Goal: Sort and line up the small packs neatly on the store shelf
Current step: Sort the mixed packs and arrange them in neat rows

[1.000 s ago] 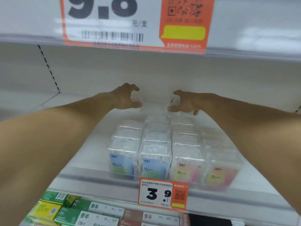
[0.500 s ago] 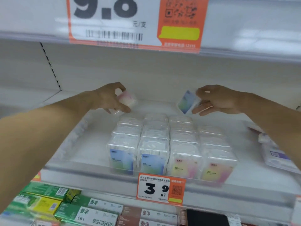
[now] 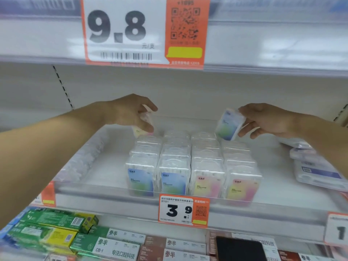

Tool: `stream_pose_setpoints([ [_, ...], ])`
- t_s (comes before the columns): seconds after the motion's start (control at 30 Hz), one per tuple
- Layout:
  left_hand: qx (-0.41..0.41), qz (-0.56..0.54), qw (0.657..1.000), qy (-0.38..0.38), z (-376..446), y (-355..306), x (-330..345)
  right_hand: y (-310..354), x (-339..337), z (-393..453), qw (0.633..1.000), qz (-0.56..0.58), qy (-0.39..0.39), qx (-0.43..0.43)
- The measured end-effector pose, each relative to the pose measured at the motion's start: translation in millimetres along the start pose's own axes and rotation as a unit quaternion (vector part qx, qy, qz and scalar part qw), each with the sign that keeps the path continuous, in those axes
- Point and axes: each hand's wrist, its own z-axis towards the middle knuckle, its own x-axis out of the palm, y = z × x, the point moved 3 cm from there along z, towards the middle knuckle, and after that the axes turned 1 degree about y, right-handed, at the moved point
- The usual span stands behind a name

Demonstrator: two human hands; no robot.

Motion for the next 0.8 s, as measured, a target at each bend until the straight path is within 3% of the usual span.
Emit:
stream_pose_setpoints([
  [0.1, -0.017, 0.009, 0.998, 0.065, -0.1, -2.2, 11.3, -6.2, 2.2, -2.6, 1.0, -0.02, 0.019, 0.014],
  [0.2, -0.037, -0.053, 0.992, 0.112, -2.9, 1.7, 18.6, -11.0, 5.9, -5.0, 0.999, -0.02, 0.039, 0.023],
  [0.47, -0.058, -0.133, 0.989, 0.034, -8.0, 10.2, 17.1, -15.3, 9.3, -11.2, 0.998, -0.016, 0.059, 0.031],
  [0.63, -0.064, -0.164, 0.984, -0.039, -7.7, 10.0, 10.4, 5.6, 9.7, -5.2, 0.999, 0.001, -0.041, -0.032],
  [0.73, -0.056, -0.205, 0.967, -0.138, -9.2, 8.1, -1.7, 45.0, 15.3, 4.3, 0.993, 0.05, -0.048, -0.094],
  [0.8, -0.038, -0.259, 0.939, -0.224, -13.0, 8.2, -11.2, 75.1, 31.0, 12.8, 0.992, 0.037, -0.021, -0.119],
])
